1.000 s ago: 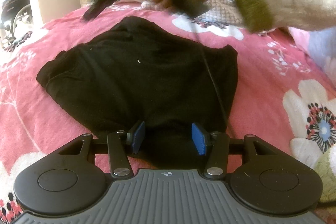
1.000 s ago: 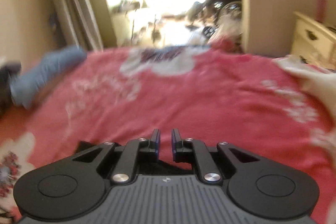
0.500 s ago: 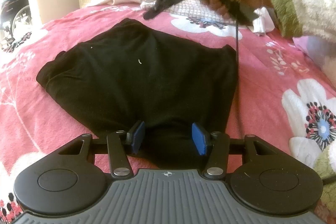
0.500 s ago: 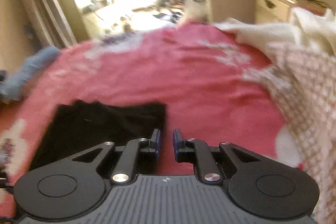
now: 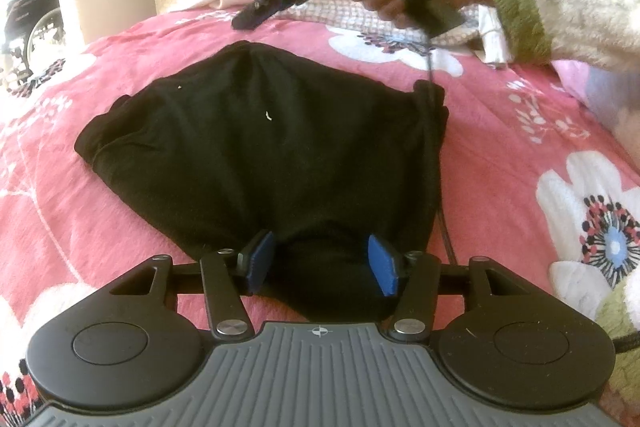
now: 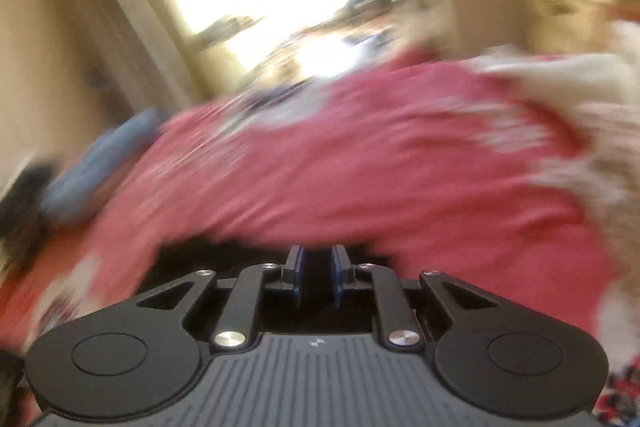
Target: Fold clothes
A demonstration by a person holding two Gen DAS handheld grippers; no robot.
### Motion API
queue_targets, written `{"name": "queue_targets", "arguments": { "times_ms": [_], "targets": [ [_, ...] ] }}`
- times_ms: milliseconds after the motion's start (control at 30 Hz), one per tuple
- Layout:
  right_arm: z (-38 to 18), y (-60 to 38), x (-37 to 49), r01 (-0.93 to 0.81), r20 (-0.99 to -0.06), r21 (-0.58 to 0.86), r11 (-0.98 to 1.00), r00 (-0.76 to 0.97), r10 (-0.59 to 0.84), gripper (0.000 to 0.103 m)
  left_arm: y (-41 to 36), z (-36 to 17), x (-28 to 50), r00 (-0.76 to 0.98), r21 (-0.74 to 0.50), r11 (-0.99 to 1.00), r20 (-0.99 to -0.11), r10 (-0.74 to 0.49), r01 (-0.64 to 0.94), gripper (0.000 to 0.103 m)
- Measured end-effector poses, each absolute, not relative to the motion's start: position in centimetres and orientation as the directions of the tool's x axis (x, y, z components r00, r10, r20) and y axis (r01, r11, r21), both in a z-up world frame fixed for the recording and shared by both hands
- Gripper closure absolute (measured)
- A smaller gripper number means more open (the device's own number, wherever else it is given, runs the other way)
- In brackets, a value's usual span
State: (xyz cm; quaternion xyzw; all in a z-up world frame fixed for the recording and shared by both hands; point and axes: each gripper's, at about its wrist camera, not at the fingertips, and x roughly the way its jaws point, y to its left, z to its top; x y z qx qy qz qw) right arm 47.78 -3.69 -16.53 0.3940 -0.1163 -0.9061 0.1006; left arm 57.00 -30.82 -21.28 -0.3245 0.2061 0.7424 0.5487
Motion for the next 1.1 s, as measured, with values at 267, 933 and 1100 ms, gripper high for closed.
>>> {"name": "queue_targets", "arguments": {
  "times_ms": [267, 933, 1100],
  "targets": [
    [-16.6, -3.1, 46.2, -0.016, -0.661, 0.312, -0.950, -0.722, -0.205, 0.096, -31.0, -21.3, 57.2, -0.184, -0.040, -0.298, -0.705, 0.685, -0.954, 0.048],
    [-15.9, -4.8, 55.3, -0.119, -0.658, 0.123, -0.985, -0.753, 0.009, 0.082, -31.9, -21.3, 57.1, -0.176, -0.055, -0.294, -0.691, 0.701, -0.954, 0.047],
    [-12.8, -4.5, 57.7, -0.067, -0.566, 0.195, -0.978, -0.822, -0.056, 0.082, -32.2, -21.2, 56.9, -0.165, -0.067, -0.290, -0.692, 0.703, -0.955, 0.047]
  ]
}}
